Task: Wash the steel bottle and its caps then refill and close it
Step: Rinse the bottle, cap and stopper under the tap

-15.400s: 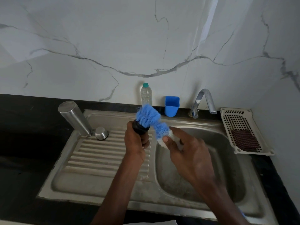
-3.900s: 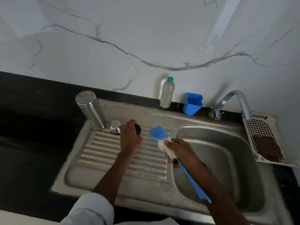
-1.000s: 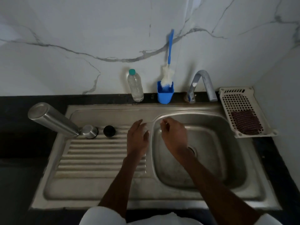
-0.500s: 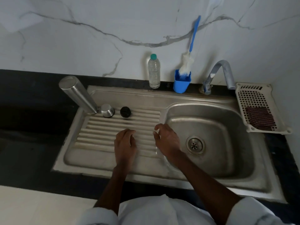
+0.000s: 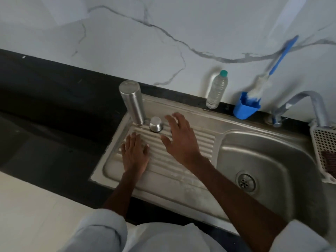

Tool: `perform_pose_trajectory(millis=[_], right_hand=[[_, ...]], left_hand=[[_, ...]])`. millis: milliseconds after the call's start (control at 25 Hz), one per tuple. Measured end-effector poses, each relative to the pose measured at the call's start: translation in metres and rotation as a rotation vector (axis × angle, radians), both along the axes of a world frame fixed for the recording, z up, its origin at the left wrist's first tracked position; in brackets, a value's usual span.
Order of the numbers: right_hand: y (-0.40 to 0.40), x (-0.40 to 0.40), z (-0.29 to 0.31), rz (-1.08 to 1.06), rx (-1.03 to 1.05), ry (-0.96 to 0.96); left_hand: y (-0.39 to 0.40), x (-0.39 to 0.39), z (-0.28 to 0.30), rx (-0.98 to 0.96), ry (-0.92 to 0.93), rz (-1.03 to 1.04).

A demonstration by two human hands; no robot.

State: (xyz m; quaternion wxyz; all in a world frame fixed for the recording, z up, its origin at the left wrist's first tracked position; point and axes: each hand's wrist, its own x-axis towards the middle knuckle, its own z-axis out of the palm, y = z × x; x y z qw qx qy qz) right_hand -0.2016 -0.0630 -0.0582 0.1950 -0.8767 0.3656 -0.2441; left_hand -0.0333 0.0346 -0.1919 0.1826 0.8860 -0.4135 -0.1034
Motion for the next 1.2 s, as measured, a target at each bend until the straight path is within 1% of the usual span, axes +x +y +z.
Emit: perform_pose_trajectory(millis=[80, 240, 360, 480, 600, 640, 720, 760, 800, 840, 880, 960, 1000, 1040, 1120, 1160, 1200], right_hand=[[-0.016, 0.042, 0.020, 0.069, -0.027, 0.046], [-0.051, 0.117, 0.053, 0.141, -0.084, 0.159], [-0.058, 0.153, 0.051, 0.216, -0.012, 0.214], [-0.059, 0.167, 0.047, 0.240, 0.025, 0.137], [-0.056, 0.163, 0.053, 0.194, 0.031, 0.058], [-0.053, 0.155, 0.055, 0.168, 0.050, 0.001], [-0.045, 0.128, 0.061, 0.058, 0.160, -0.203], [-0.042, 0.110, 0.061, -0.021, 0.235, -0.325], [-0.039, 0.089, 0.061, -0.099, 0.319, -0.447], [-0.036, 0.068, 0.060, -0.164, 0.412, -0.569], [-0.035, 0.043, 0.058, -0.217, 0.514, -0.690], [-0.031, -0.011, 0.047, -0.333, 0.741, -0.879], [-0.027, -0.040, 0.039, -0.396, 0.862, -0.943], [-0.022, -0.069, 0.029, -0.454, 0.968, -0.998], [-0.013, -0.125, 0.011, -0.558, 1.115, -1.092], [-0.009, -0.148, 0.003, -0.599, 1.163, -1.124], [-0.008, -0.168, -0.008, -0.642, 1.194, -1.133]], left_hand=[[-0.002, 0.012, -0.004, 0.013, 0.009, -0.028], [0.000, 0.018, -0.006, 0.011, -0.080, -0.070], [-0.001, 0.023, -0.005, 0.025, -0.070, -0.083], [-0.001, 0.023, -0.003, 0.042, -0.045, -0.094], [-0.003, 0.026, -0.002, 0.041, -0.015, -0.098], [-0.005, 0.028, 0.001, 0.032, 0.023, -0.094], [-0.006, 0.027, 0.016, -0.019, 0.147, -0.041], [-0.004, 0.023, 0.027, -0.081, 0.223, 0.029], [0.002, 0.015, 0.041, -0.183, 0.317, 0.122], [0.009, 0.005, 0.057, -0.303, 0.434, 0.199], [0.016, -0.010, 0.072, -0.411, 0.568, 0.216], [0.021, -0.047, 0.101, -0.559, 0.898, 0.127], [0.017, -0.065, 0.112, -0.615, 1.074, 0.097], [0.010, -0.082, 0.119, -0.655, 1.218, 0.112], [-0.012, -0.114, 0.129, -0.691, 1.455, 0.183], [-0.022, -0.129, 0.130, -0.688, 1.527, 0.184], [-0.031, -0.145, 0.129, -0.660, 1.559, 0.166]])
